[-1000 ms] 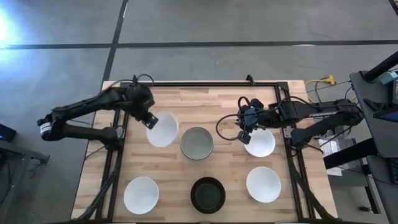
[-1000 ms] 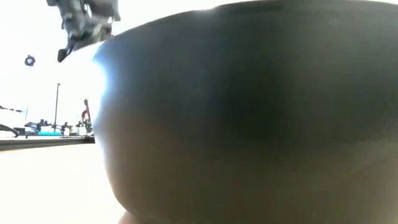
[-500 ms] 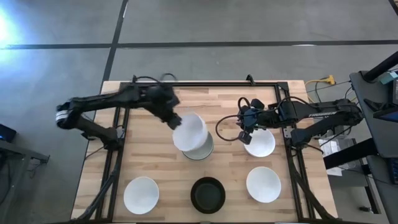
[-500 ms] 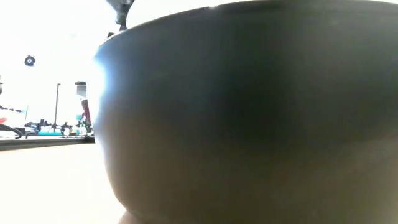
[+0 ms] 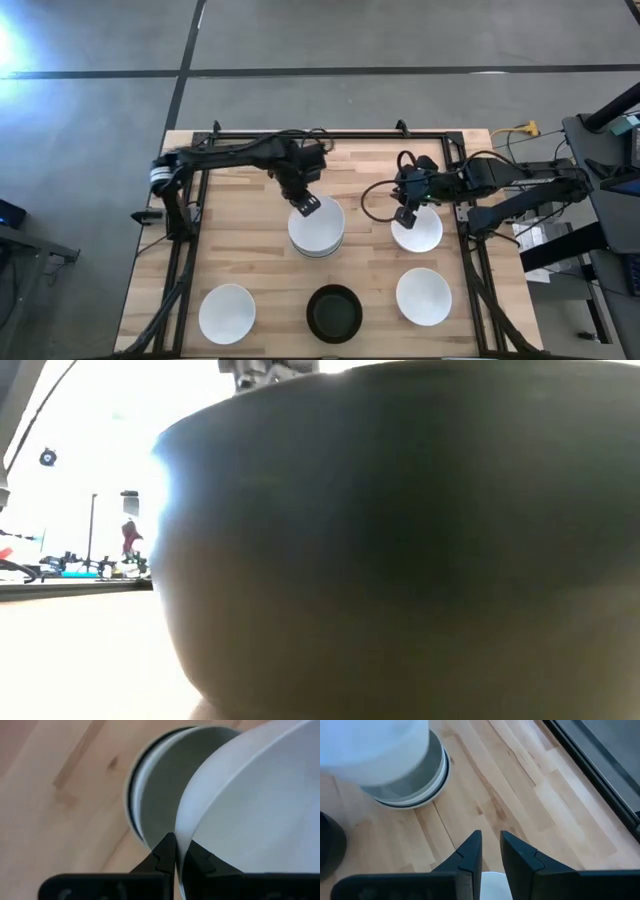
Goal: Nest bowls inside each other
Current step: Stack the white bowl on top of the light gray bowl
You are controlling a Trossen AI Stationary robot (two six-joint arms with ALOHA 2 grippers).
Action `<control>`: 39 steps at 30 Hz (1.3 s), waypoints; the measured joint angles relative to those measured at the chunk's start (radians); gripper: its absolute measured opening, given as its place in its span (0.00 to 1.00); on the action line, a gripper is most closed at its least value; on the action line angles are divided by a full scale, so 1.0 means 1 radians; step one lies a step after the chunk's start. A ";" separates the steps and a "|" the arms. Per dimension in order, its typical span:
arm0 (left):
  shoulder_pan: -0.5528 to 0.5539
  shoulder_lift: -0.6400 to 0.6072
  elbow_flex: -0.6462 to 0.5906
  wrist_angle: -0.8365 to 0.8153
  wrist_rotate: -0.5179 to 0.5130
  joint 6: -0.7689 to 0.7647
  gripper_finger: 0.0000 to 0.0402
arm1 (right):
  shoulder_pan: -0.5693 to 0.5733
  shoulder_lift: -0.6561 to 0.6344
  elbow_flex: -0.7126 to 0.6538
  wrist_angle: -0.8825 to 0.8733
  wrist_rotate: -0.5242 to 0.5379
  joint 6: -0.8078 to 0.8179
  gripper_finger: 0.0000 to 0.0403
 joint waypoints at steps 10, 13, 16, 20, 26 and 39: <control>-0.011 0.105 0.020 -0.029 -0.045 0.030 0.00 | 0.000 -0.031 -0.005 -0.001 0.000 0.003 0.16; -0.016 0.124 0.021 -0.029 -0.044 0.030 0.00 | 0.000 -0.030 -0.006 -0.001 0.000 0.003 0.16; -0.017 0.138 0.020 -0.029 -0.043 0.031 0.00 | 0.000 -0.030 -0.010 0.000 0.001 0.003 0.16; -0.017 0.148 0.020 -0.027 -0.046 0.050 0.00 | 0.000 -0.030 -0.016 0.001 0.000 0.003 0.16; -0.024 0.149 0.024 -0.021 -0.094 0.108 0.12 | 0.000 -0.030 -0.019 0.002 0.001 0.003 0.16; -0.024 0.127 0.093 -0.021 -0.099 0.109 0.57 | 0.000 -0.030 -0.019 0.007 0.000 0.018 0.16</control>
